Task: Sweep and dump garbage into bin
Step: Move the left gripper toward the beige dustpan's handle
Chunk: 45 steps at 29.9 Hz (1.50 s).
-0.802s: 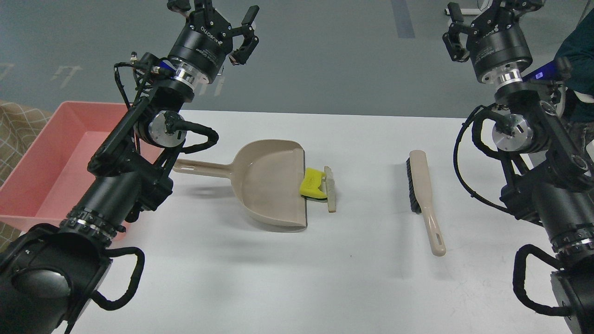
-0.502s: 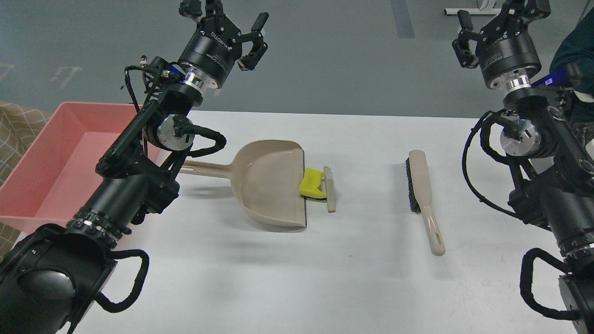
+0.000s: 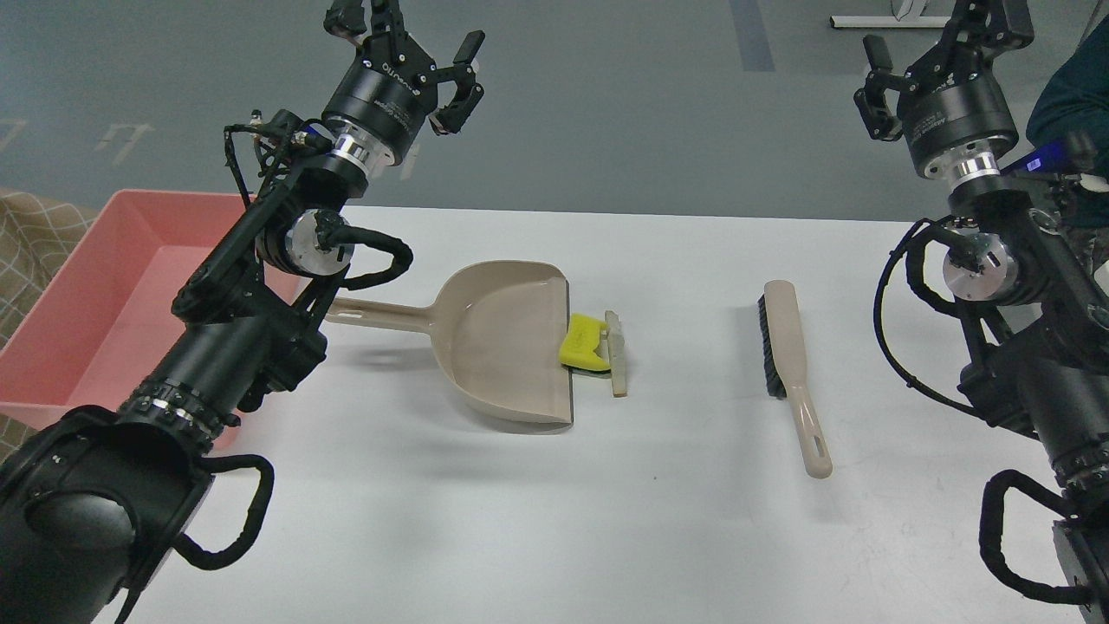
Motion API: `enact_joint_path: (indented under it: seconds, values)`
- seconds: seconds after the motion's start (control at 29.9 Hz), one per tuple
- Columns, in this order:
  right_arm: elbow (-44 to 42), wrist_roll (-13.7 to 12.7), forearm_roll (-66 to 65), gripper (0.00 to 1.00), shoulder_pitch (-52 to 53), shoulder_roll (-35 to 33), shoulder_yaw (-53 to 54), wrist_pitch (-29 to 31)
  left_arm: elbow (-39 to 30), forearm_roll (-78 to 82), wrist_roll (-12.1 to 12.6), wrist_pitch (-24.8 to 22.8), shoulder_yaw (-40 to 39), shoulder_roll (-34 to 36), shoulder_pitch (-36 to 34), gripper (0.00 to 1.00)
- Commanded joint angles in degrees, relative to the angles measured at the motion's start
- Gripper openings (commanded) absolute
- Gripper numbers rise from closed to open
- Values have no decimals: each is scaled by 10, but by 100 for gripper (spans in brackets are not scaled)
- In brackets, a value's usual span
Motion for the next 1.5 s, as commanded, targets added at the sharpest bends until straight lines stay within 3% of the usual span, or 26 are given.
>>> enact_joint_path:
  seconds: [0.0,0.5,0.94,1.47]
  values:
    - [-35,0,0,100,0,-1,-2,0,9,1,2,-4,2,1,0,98]
    - [-40,-2,0,100,3,-6,-5,0,44,1,4,6,33,15,-21,98]
    - [-39,0,0,100,2,-4,-6,3,44,1,-3,43,35,9,-28,98]
    - [-35,0,0,100,11,-1,-30,3,-6,2,1,51,95,10,-25,98]
